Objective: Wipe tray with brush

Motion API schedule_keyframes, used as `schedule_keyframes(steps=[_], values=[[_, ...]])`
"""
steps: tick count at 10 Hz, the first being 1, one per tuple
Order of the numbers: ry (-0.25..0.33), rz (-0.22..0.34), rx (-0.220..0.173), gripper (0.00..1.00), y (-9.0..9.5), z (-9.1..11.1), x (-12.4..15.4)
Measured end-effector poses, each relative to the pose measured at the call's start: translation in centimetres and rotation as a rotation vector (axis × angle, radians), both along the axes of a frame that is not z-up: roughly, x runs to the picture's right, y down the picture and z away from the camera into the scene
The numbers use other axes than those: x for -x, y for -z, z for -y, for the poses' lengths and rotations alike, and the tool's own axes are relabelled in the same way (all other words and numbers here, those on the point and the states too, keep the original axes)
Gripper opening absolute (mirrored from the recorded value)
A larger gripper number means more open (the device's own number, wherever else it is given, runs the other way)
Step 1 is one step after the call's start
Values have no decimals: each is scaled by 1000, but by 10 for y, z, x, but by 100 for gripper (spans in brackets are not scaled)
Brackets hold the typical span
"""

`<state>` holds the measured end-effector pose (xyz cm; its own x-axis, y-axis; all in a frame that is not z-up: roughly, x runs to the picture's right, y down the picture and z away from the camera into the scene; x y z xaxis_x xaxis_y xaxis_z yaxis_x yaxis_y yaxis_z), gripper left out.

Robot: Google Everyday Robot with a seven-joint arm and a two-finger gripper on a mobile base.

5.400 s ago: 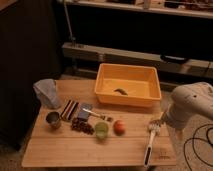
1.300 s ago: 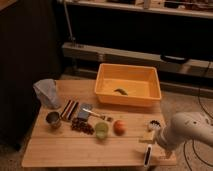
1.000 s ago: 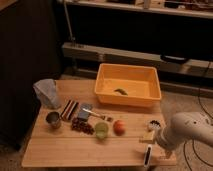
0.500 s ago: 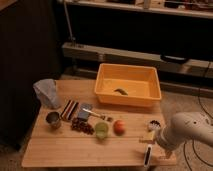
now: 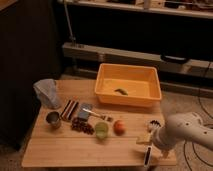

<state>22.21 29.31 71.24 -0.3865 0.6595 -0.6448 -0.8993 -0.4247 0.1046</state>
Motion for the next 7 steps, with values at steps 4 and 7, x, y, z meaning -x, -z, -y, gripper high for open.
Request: schedule_keyframes(steps=[4, 7], values=[[140, 38, -85, 80, -27, -13, 7], [186, 45, -108, 80, -34, -14, 6]])
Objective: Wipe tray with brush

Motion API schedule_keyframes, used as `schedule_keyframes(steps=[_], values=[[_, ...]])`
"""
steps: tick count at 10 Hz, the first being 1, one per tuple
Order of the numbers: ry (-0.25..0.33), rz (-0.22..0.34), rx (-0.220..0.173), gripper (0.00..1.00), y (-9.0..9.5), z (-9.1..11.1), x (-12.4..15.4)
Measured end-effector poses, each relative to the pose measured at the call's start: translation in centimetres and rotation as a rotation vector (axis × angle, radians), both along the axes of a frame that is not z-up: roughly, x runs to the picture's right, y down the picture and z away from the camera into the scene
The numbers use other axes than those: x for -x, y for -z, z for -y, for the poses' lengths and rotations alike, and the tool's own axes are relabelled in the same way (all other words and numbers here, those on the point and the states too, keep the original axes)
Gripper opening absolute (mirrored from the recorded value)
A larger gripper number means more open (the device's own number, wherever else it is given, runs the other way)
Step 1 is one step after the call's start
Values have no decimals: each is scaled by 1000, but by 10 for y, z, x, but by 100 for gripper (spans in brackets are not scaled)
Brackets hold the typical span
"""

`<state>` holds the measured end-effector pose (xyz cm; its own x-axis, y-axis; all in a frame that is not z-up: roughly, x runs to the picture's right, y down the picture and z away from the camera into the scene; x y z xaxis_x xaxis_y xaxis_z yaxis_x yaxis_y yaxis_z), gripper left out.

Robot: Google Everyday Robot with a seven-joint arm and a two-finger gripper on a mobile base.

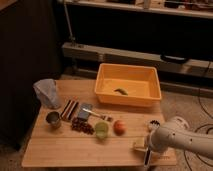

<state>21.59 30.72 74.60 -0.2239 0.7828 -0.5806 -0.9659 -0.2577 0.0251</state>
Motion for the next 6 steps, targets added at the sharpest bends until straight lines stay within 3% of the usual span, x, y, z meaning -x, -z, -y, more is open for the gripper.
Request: schedule_keyframes(steps=[4, 6], values=[[13, -44, -29, 80, -4, -4, 0], [19, -59, -38, 67, -8, -7, 1]])
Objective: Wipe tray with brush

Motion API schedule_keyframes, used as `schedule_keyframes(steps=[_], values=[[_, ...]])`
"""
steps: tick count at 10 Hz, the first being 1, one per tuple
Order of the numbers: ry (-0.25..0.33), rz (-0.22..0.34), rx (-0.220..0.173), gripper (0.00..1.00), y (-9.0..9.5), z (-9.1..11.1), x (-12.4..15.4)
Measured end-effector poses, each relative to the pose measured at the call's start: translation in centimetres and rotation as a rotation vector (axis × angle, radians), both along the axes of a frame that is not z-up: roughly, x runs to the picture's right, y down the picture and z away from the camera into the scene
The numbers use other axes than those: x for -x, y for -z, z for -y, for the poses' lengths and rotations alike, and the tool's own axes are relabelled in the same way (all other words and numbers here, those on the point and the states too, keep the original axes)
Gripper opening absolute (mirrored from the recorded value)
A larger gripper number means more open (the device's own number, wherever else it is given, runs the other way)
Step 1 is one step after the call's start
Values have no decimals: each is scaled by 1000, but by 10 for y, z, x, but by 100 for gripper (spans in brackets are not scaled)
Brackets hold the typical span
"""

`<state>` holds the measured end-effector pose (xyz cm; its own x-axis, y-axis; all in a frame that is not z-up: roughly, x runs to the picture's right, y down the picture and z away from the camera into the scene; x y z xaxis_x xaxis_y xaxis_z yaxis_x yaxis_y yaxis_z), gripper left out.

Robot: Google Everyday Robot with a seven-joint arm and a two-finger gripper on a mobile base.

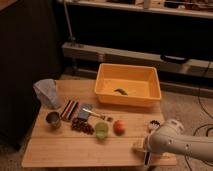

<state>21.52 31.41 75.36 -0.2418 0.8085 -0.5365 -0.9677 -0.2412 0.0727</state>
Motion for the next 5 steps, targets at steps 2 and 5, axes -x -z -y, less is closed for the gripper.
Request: schedule_keyframes(steps=[2, 5], values=[[1, -4, 14, 45, -7, -4, 2], [-2, -11, 25, 16, -4, -6, -3]])
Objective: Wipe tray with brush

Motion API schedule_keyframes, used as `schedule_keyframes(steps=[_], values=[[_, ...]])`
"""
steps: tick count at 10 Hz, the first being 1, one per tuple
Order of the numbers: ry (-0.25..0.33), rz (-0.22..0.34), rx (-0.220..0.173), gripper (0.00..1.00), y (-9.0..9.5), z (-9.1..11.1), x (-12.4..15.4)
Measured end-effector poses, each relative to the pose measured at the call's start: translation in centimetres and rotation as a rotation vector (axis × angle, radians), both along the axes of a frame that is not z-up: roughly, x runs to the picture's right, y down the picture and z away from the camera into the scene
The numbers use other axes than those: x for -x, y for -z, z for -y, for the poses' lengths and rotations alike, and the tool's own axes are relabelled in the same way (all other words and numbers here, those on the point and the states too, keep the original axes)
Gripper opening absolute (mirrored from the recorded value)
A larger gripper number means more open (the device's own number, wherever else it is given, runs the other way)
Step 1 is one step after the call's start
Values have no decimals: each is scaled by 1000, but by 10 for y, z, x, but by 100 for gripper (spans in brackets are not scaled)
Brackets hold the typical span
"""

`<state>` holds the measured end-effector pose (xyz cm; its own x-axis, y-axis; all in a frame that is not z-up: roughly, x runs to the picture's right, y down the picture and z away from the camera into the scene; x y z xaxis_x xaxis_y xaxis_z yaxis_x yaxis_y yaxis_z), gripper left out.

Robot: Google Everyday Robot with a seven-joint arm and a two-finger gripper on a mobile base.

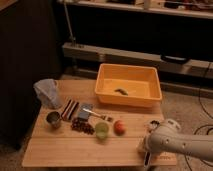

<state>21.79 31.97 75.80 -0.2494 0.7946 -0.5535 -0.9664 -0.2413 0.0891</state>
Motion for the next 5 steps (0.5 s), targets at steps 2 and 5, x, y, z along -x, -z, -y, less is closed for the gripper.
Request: schedule_keyframes(steps=[2, 5], values=[[-3, 2, 2, 2, 3, 1, 1], [-30, -13, 29, 0, -4, 0, 4]])
